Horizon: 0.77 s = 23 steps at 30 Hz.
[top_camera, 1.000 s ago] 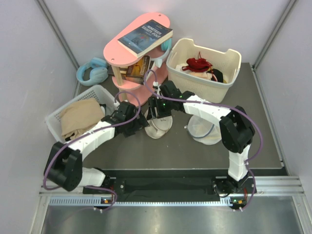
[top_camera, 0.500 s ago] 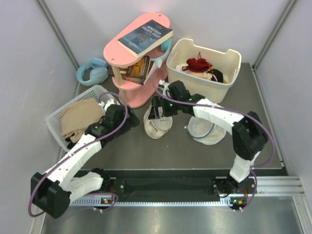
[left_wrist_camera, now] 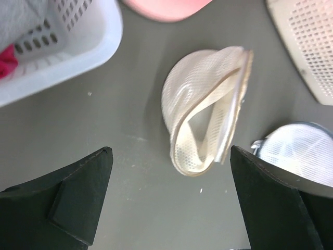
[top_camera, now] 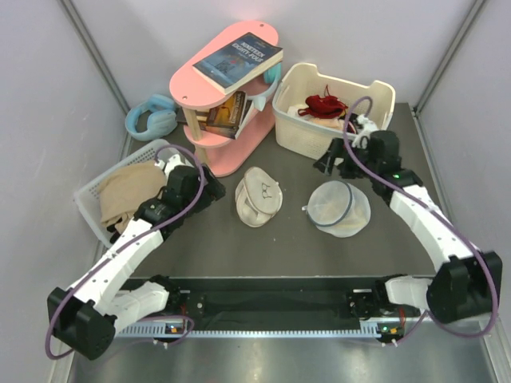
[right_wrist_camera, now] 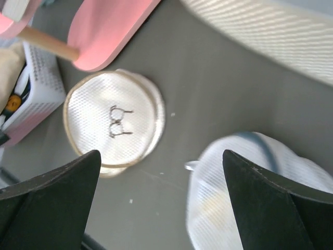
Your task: Unzip the laundry bag and remove the bra
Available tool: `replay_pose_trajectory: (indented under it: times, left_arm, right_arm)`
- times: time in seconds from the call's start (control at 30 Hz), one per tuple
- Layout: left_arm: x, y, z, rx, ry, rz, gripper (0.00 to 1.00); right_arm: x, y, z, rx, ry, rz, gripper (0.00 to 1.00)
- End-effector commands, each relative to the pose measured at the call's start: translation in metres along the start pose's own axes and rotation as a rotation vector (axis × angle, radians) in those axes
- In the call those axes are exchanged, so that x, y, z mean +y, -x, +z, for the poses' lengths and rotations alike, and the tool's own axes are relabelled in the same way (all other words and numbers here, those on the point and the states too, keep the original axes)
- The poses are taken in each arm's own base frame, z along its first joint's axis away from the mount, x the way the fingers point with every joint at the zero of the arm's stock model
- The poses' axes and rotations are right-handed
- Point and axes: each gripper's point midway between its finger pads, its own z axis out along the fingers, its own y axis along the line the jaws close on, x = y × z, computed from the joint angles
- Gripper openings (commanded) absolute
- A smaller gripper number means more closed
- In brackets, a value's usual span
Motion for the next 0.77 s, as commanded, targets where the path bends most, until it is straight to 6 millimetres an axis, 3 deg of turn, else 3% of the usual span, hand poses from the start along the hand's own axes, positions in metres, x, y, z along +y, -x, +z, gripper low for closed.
replay_pose_trajectory:
  times: [0.0, 0.13, 0.23, 0.73]
  left_arm:
    - [-0.029, 0.044, -0.018, -0.133, -0.079, 0.024, 0.99]
    - [-0.035, 0.065, -0.031, -0.187, -0.074, 0.072, 0.99]
    - [-0.037, 0.075, -0.038, -0.213, -0.063, 0.094, 0.99]
    - [-0.032, 0.088, -0.054, -0.264, -0.044, 0.100, 0.99]
  right_arm:
    - [-0.027, 0.028, -0.054, -0.152, -0.111, -0.085, 1.00]
    - [-0.047, 0.038, -0.086, -0.244, -0.228, -0.121, 1.00]
    - [-0.048, 0.046, -0.102, -0.317, -0.259, -0.136, 1.00]
    - [-0.046, 0.060, -0.131, -0.485, -0.300, -0.107, 1.00]
